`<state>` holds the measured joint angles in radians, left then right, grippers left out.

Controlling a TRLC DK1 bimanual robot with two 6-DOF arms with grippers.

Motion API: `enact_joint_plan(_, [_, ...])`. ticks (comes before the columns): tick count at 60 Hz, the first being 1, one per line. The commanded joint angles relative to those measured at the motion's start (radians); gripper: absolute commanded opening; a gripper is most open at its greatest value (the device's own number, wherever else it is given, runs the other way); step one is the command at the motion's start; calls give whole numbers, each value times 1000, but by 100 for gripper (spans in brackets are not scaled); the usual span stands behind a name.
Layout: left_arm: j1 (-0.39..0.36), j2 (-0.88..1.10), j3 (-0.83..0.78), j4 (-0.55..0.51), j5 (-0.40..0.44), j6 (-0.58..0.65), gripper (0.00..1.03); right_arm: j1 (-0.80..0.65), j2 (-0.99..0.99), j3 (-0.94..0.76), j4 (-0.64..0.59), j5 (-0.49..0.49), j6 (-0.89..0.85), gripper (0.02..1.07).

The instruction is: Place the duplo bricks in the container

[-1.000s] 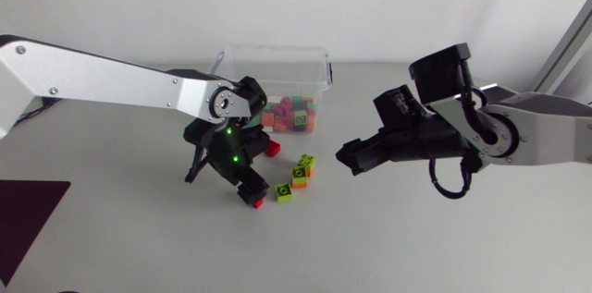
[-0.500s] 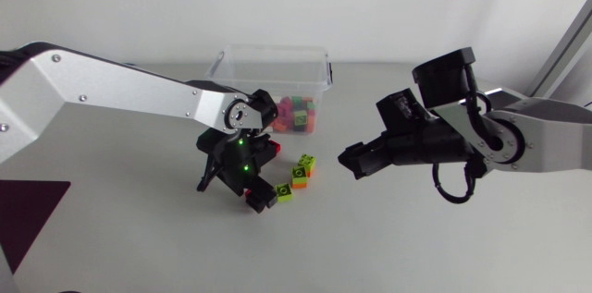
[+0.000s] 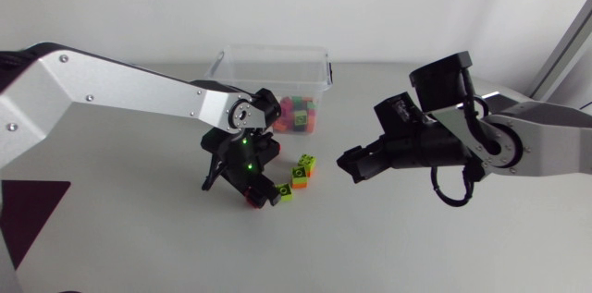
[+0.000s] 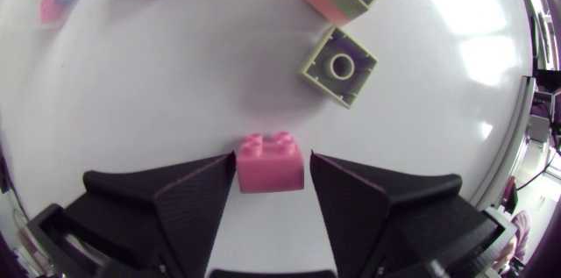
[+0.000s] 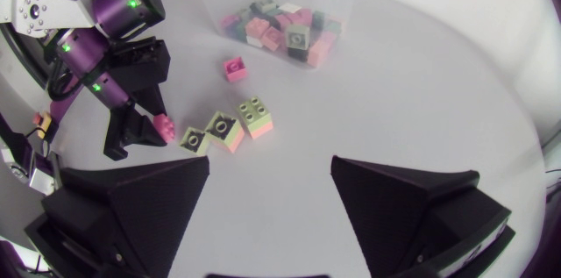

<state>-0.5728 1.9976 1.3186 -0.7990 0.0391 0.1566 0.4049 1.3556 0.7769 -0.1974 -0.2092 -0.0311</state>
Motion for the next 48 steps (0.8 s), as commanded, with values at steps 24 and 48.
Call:
enact_joint_plan(24, [-22,9,5,1,-27,-3,41,26,57,-25,36,-29,-39,102])
enact_joint_plan(48, [2,-218,-10,-55,-28,124,40,9,338,150,19,-73,-196,102])
